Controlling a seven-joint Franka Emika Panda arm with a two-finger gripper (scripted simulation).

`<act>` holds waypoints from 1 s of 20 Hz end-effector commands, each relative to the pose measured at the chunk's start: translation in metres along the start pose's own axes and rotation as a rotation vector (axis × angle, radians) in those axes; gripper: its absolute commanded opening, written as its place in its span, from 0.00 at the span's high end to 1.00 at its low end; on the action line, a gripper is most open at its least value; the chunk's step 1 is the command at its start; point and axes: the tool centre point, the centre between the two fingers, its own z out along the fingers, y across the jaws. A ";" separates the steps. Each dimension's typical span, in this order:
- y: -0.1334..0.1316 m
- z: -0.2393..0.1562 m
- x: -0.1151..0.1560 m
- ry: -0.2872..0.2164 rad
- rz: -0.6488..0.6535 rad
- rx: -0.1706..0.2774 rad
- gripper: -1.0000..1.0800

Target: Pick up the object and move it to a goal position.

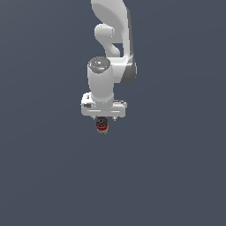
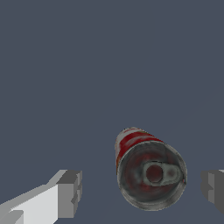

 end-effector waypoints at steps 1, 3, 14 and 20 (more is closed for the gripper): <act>0.010 0.007 -0.007 -0.001 0.025 0.002 0.04; 0.015 0.010 -0.011 -0.001 0.038 0.003 0.04; 0.018 0.024 -0.014 -0.002 0.046 0.004 0.04; 0.018 0.053 -0.015 -0.002 0.048 0.004 0.04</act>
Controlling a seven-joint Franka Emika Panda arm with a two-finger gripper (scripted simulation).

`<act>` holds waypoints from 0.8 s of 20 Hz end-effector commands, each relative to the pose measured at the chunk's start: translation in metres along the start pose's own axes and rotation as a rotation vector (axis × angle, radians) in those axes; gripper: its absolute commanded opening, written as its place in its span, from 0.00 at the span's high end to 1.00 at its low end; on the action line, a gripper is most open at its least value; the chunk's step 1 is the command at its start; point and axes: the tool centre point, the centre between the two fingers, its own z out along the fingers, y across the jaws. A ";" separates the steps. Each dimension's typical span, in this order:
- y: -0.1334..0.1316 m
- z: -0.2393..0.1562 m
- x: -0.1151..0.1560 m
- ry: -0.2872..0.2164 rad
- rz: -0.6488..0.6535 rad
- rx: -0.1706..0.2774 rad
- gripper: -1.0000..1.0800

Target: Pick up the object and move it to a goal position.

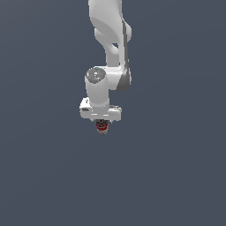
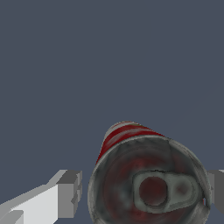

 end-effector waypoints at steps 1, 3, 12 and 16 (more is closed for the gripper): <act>0.000 0.010 0.000 0.001 0.001 0.000 0.04; 0.000 0.015 0.000 0.001 0.001 0.000 0.04; 0.000 0.017 0.001 0.001 0.001 0.000 1.00; 0.000 0.017 0.001 0.001 0.001 0.000 1.00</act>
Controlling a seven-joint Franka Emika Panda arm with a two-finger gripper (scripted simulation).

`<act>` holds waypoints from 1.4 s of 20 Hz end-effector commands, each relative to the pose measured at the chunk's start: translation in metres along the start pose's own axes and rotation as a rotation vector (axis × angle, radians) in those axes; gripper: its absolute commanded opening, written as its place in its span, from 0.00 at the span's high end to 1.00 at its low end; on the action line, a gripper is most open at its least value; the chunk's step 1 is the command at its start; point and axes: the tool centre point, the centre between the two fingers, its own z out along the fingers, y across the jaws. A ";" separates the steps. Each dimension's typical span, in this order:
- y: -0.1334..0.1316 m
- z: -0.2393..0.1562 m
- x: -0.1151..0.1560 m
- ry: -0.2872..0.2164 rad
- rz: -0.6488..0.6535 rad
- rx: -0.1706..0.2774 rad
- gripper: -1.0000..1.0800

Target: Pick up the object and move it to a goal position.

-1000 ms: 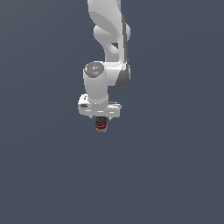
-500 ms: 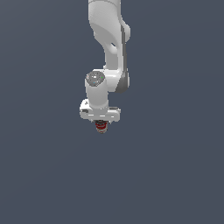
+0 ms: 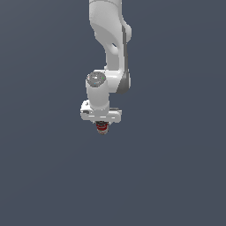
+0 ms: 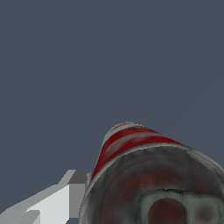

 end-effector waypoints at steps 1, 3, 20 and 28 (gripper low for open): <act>0.000 0.000 0.000 0.000 0.000 0.000 1.00; 0.001 -0.001 0.000 0.000 0.000 0.000 1.00; 0.057 -0.092 0.029 0.000 0.000 0.001 1.00; 0.099 -0.160 0.053 0.000 0.000 0.001 1.00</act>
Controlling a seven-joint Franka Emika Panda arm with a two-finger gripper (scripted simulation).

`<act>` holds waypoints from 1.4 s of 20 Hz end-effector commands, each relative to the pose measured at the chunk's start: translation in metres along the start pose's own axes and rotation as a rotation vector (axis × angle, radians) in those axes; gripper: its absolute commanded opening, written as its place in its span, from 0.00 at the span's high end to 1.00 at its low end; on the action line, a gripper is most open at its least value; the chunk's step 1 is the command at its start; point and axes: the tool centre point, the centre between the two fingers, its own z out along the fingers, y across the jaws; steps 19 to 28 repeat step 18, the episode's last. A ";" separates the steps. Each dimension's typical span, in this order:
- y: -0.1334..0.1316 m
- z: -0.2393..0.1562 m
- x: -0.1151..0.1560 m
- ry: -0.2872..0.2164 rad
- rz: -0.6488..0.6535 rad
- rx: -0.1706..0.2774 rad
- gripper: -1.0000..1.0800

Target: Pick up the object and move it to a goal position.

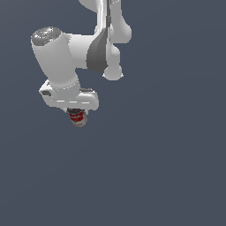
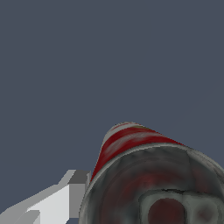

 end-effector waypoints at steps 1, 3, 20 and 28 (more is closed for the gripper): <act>0.012 -0.021 0.007 0.003 -0.001 0.000 1.00; 0.019 -0.033 0.012 0.003 -0.001 0.000 1.00; 0.042 -0.069 0.028 0.003 -0.001 -0.001 1.00; 0.042 -0.069 0.028 0.003 -0.001 -0.001 1.00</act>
